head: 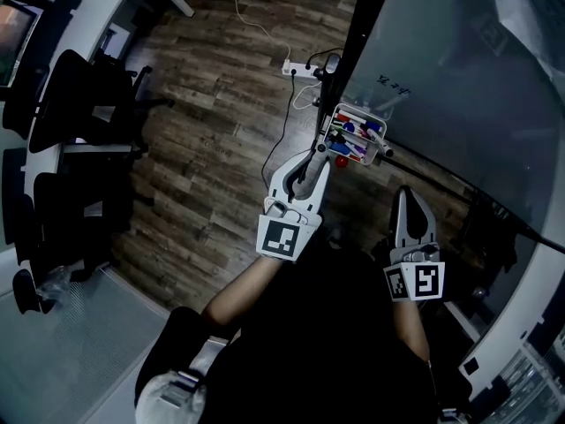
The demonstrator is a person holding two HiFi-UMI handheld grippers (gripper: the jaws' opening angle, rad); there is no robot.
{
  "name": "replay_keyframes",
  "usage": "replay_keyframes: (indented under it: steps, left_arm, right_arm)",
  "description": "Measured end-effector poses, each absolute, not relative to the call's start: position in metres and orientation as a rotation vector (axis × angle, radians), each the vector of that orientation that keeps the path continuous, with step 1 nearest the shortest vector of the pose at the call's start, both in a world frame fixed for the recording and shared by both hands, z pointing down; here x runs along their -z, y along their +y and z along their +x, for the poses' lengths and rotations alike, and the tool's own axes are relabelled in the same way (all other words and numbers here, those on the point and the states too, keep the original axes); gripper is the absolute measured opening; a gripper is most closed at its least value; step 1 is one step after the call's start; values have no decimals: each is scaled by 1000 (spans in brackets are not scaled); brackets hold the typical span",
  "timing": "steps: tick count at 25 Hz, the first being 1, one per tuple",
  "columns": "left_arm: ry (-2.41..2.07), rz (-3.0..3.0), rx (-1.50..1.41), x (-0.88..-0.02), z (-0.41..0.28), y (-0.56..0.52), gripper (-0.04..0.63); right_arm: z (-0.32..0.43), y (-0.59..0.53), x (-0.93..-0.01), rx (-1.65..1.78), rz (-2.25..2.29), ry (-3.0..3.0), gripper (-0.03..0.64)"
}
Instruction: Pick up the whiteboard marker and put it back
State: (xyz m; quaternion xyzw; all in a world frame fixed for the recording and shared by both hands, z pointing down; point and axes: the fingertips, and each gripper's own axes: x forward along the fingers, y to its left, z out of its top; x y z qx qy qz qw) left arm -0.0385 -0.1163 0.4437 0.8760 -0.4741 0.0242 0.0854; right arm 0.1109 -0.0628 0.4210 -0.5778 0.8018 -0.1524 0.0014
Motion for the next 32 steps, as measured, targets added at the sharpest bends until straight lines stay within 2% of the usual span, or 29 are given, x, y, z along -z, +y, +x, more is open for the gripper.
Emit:
replay_keyframes:
  steps: [5, 10, 14, 32]
  left_arm:
    - [-1463, 2613, -39, -434, -43, -105, 81]
    - [-1487, 2608, -13, -425, -48, -90, 25]
    - [-1490, 2614, -3, -420, -50, -78, 9]
    - [-1458, 2671, -5, -398, -36, -6, 8]
  right_arm:
    - [109, -53, -418, 457, -1797, 2525, 14]
    - [108, -41, -411, 429, -1783, 2521, 14]
    - [106, -30, -405, 400, -1774, 2517, 14]
    - [109, 36, -385, 265, -1735, 2542, 14]
